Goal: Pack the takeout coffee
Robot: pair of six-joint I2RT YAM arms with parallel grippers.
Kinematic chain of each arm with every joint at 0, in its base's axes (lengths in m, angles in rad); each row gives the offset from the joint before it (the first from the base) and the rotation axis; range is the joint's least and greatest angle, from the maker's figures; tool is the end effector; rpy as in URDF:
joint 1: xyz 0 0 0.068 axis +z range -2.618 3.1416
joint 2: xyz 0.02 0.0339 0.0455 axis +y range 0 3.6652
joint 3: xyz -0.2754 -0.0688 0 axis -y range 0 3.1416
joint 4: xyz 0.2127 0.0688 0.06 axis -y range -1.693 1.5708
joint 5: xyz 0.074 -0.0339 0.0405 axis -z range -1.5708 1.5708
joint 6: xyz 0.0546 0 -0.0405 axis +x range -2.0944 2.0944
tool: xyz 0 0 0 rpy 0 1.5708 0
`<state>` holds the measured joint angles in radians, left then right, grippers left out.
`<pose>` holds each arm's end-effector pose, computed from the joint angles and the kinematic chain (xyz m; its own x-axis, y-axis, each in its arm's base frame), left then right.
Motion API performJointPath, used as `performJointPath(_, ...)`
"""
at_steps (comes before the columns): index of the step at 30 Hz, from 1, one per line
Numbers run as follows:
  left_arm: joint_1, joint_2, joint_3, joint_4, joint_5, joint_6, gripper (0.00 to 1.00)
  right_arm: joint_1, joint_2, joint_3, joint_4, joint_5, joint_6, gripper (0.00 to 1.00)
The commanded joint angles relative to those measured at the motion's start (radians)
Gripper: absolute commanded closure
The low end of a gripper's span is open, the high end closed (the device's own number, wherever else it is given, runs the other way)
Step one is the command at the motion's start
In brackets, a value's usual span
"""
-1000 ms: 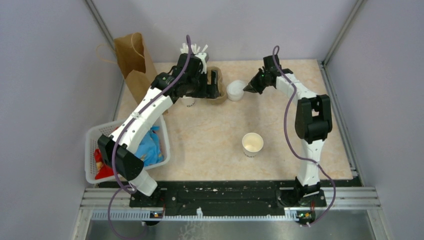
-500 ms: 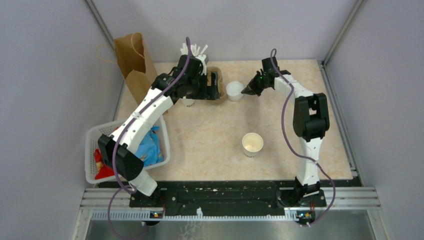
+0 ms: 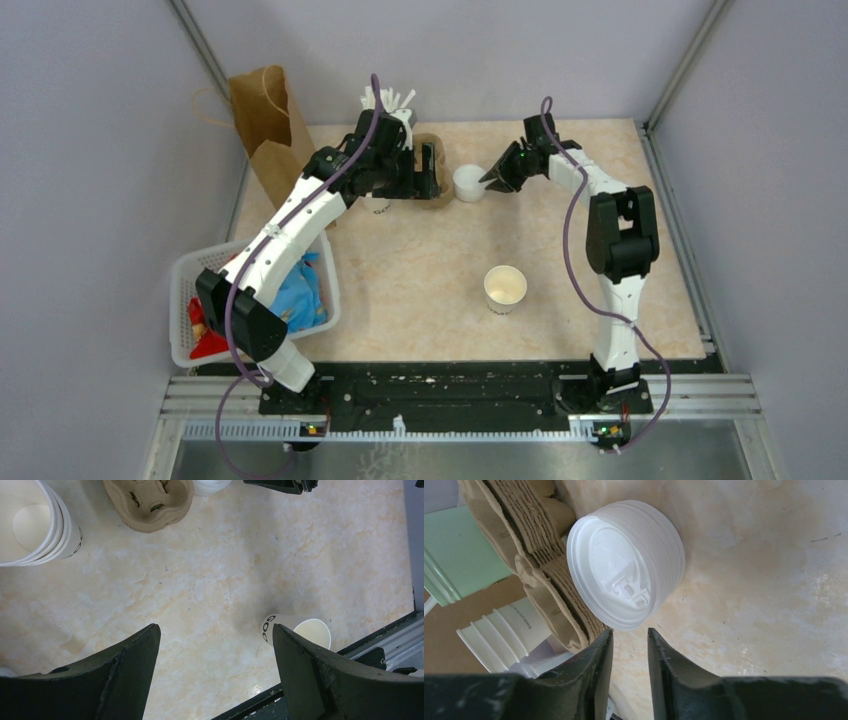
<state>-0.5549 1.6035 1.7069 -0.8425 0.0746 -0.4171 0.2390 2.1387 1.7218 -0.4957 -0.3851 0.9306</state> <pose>0.2778 -0.1770 0.3839 -0.7553 -0.0071 -0.6554 0.2912 0.8922 -0.3453 0.4451 0.1296 0.2158 -0.8141 0.5666 -0.1271 0.3520 0.6556 0.6681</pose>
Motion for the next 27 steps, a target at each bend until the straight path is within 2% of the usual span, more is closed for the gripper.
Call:
performJointPath(1, 0.002, -0.026, 0.002, 0.013, 0.013, 0.000, 0.11, -0.006, 0.031, 0.038, -0.003, 0.023, -0.023, 0.62)
performJointPath(21, 0.002, -0.030, 0.003, 0.006, 0.007, 0.017, 0.11, 0.001, 0.087, 0.091, -0.012, 0.031, 0.015, 0.66)
performJointPath(26, 0.004, -0.030, 0.003, 0.005, 0.009, 0.018, 0.11, 0.005, 0.092, 0.094, -0.010, 0.025, 0.024, 0.71)
performJointPath(27, 0.003, -0.030, 0.003, 0.005, 0.009, 0.018, 0.11, 0.006, 0.091, 0.094, -0.010, 0.025, 0.024, 0.74)
